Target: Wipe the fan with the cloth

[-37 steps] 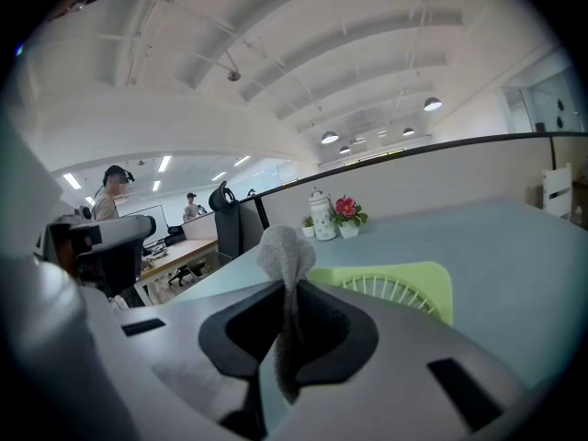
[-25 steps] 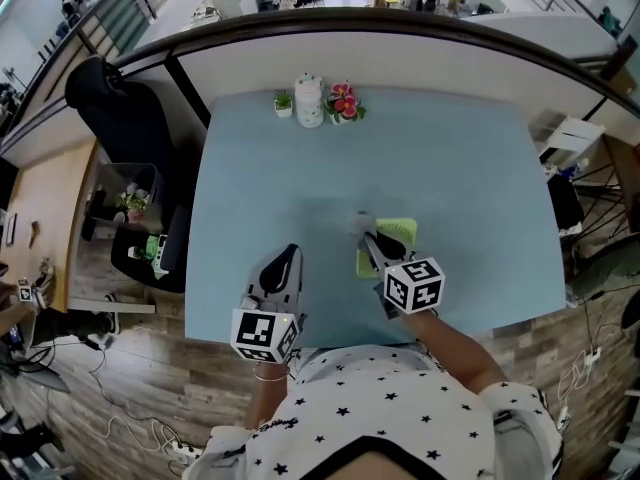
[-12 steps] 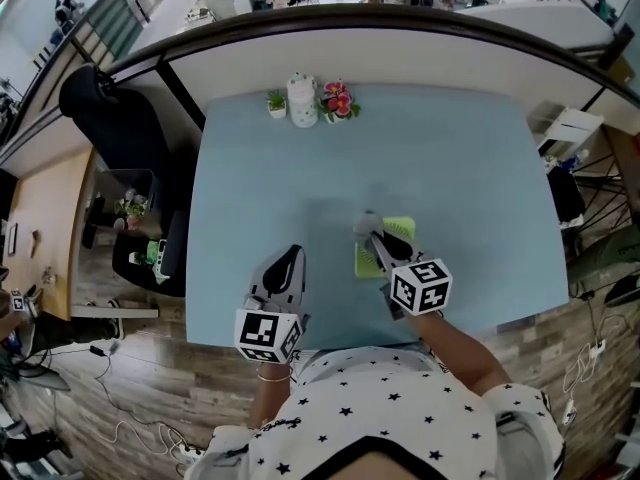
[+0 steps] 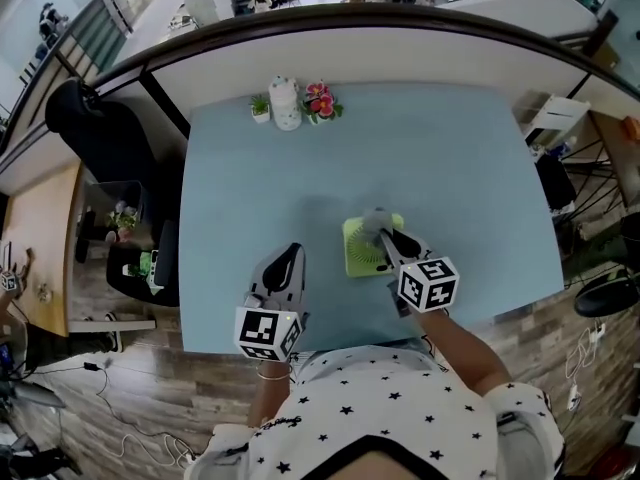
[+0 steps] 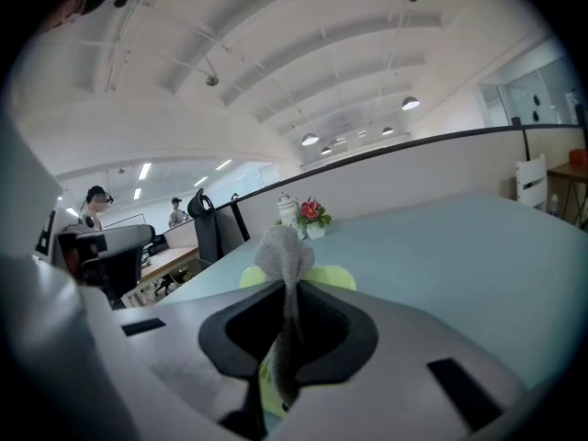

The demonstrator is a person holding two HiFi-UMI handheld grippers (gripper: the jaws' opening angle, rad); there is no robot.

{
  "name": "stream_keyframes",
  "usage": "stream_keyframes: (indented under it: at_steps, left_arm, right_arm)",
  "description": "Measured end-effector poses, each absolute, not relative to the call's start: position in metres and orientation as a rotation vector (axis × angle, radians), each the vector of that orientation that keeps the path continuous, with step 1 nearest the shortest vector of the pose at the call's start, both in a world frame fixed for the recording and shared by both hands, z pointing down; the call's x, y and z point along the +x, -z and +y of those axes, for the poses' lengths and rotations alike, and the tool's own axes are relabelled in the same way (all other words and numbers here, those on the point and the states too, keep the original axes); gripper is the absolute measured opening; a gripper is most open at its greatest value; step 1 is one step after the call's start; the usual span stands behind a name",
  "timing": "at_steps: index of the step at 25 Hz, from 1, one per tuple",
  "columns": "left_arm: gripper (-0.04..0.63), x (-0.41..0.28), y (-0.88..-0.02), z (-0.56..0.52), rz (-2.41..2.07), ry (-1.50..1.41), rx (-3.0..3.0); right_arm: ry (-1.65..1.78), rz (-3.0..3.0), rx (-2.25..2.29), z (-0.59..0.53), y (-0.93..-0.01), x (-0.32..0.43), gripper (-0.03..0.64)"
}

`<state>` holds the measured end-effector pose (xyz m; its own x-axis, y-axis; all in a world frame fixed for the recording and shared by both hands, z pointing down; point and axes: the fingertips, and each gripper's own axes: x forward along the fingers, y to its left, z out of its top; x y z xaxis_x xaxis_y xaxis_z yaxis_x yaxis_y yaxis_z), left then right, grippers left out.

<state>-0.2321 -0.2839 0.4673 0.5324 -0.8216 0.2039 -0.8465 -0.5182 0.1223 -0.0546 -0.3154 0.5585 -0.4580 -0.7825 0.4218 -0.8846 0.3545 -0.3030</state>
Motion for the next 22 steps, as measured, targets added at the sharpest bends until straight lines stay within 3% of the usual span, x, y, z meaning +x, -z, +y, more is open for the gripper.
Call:
stream_keyframes:
  at_steps: [22]
  left_arm:
    - [0.033, -0.214, -0.464, -0.273, -1.341, -0.184, 2.622]
  right_arm:
    - [-0.742, -2.296, 1.711, -0.299, -0.564, 0.0, 0.031]
